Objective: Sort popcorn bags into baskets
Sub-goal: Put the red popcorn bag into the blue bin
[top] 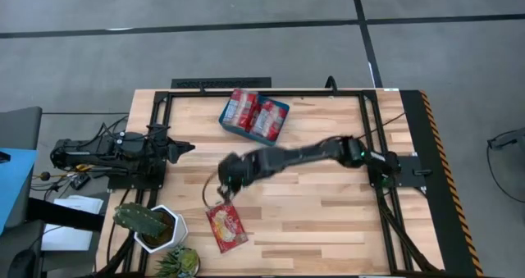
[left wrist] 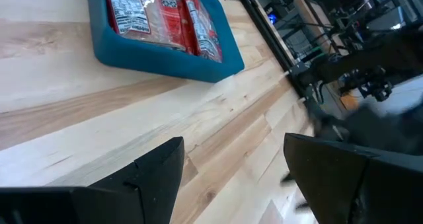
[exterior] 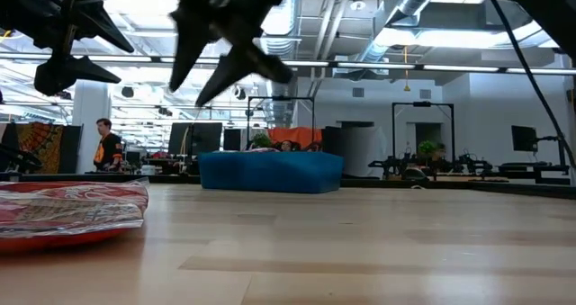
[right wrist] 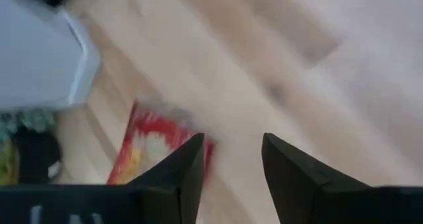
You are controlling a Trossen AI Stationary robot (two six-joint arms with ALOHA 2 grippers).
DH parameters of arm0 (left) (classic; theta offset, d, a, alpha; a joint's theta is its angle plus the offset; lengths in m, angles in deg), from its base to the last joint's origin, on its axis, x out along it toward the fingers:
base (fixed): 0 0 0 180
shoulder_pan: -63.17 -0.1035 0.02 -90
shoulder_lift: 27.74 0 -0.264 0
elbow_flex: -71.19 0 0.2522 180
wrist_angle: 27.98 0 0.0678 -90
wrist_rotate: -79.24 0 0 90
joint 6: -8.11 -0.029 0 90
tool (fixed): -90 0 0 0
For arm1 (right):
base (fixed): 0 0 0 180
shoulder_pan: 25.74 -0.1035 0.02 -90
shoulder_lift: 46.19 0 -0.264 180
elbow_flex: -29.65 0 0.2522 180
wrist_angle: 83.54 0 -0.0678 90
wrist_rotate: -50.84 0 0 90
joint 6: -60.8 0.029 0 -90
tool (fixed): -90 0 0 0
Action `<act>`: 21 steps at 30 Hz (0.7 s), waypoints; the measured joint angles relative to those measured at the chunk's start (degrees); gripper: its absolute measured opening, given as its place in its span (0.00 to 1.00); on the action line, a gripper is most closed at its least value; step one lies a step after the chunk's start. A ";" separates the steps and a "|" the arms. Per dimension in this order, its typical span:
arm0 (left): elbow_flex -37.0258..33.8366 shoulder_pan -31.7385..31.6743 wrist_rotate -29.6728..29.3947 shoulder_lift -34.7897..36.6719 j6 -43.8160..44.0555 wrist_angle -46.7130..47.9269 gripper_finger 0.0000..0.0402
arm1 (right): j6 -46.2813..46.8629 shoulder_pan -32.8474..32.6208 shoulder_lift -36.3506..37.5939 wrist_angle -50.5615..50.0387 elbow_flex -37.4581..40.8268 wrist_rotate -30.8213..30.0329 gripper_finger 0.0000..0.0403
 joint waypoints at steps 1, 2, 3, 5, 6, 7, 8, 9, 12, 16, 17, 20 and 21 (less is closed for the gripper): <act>0.01 0.00 -0.02 0.00 0.00 -0.03 0.62 | 1.20 -1.00 -1.32 0.87 -0.02 0.39 0.44; 0.02 0.00 -0.02 0.00 -0.03 -0.04 0.62 | 2.53 -1.90 -2.63 3.04 -0.04 0.84 0.45; 0.00 0.00 -0.02 -0.02 -0.02 -0.02 0.62 | 3.91 -2.60 -3.87 4.05 -0.03 1.51 0.46; 0.01 0.00 -0.06 0.00 -0.03 -0.02 0.62 | 6.56 -3.75 -6.16 4.73 -0.03 2.39 0.48; 0.00 0.00 -0.09 0.00 -0.02 0.05 0.62 | 7.82 -4.12 -7.08 5.03 -0.02 2.73 0.49; 0.00 0.00 -0.09 -0.02 -0.01 0.08 0.62 | 8.80 -4.46 -7.85 4.83 -0.02 2.76 0.50; 0.00 0.00 -0.09 0.00 0.02 0.01 0.62 | 9.47 -4.77 -8.66 4.53 -0.02 2.82 0.51; 0.00 0.00 -0.13 0.00 0.08 -0.07 0.62 | 10.26 -5.07 -9.43 5.18 -0.06 2.90 0.51; 0.02 0.00 -0.15 0.00 0.77 -0.02 0.62 | 10.61 -5.57 -10.97 6.05 0.00 3.95 0.51; 0.02 0.00 -0.15 0.00 1.19 0.21 0.62 | 10.46 -6.14 -11.56 8.02 -0.07 5.12 0.49; 0.00 0.00 -0.17 0.00 1.21 0.24 0.62 | 10.44 -6.20 -11.56 7.92 -0.07 5.11 0.49; 0.00 0.00 -0.22 0.00 1.24 0.32 0.62 | 10.35 -6.33 -11.56 6.80 -0.12 5.08 0.46; 0.01 0.00 -0.23 0.00 1.25 0.39 0.62 | 9.96 -6.31 -11.56 6.64 -0.13 5.12 0.44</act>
